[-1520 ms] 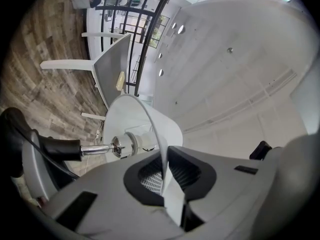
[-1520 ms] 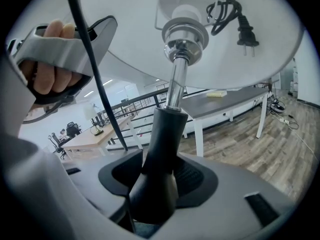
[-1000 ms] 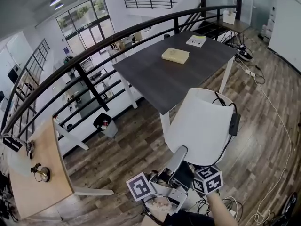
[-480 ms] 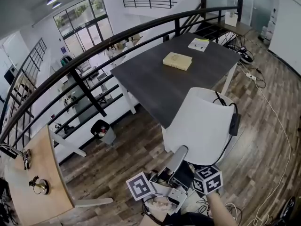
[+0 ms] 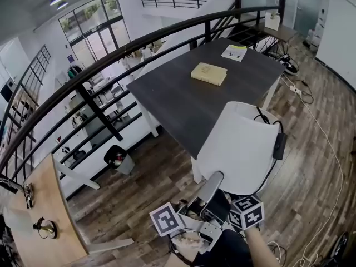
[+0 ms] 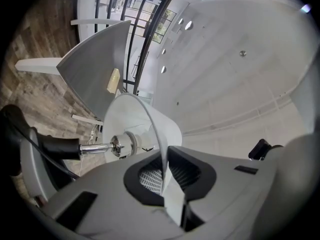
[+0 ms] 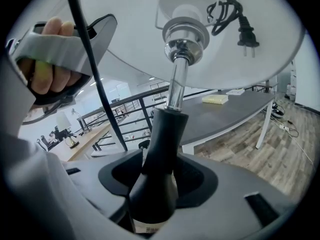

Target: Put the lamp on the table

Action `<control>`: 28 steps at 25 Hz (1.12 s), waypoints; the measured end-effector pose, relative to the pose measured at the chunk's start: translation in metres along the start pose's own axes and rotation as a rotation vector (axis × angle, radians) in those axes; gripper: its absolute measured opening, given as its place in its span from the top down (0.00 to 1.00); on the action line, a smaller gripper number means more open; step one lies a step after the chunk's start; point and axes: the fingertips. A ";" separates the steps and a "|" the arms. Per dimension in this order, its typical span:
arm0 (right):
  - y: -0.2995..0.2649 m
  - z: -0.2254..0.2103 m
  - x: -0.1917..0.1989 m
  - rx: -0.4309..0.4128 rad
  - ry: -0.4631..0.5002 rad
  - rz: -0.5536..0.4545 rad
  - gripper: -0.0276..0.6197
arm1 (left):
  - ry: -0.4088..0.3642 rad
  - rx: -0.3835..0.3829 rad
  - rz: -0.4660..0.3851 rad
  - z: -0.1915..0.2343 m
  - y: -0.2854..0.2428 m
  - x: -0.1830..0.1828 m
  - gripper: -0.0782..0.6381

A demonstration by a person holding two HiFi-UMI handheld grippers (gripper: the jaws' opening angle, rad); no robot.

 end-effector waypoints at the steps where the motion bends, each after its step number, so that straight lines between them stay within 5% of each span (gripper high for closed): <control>1: -0.002 -0.001 0.000 0.001 -0.004 0.002 0.62 | 0.003 -0.001 0.000 0.001 -0.001 -0.002 0.83; 15: -0.033 -0.046 -0.019 -0.010 -0.015 0.027 0.62 | 0.010 -0.029 -0.019 0.035 -0.044 -0.031 0.83; 28: -0.063 -0.136 -0.073 -0.057 0.022 0.036 0.62 | -0.026 -0.025 -0.066 0.072 -0.139 -0.062 0.83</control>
Point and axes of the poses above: the fingertips, and each gripper's own axes: y backward along the fingers, z to its left, x out of its underside
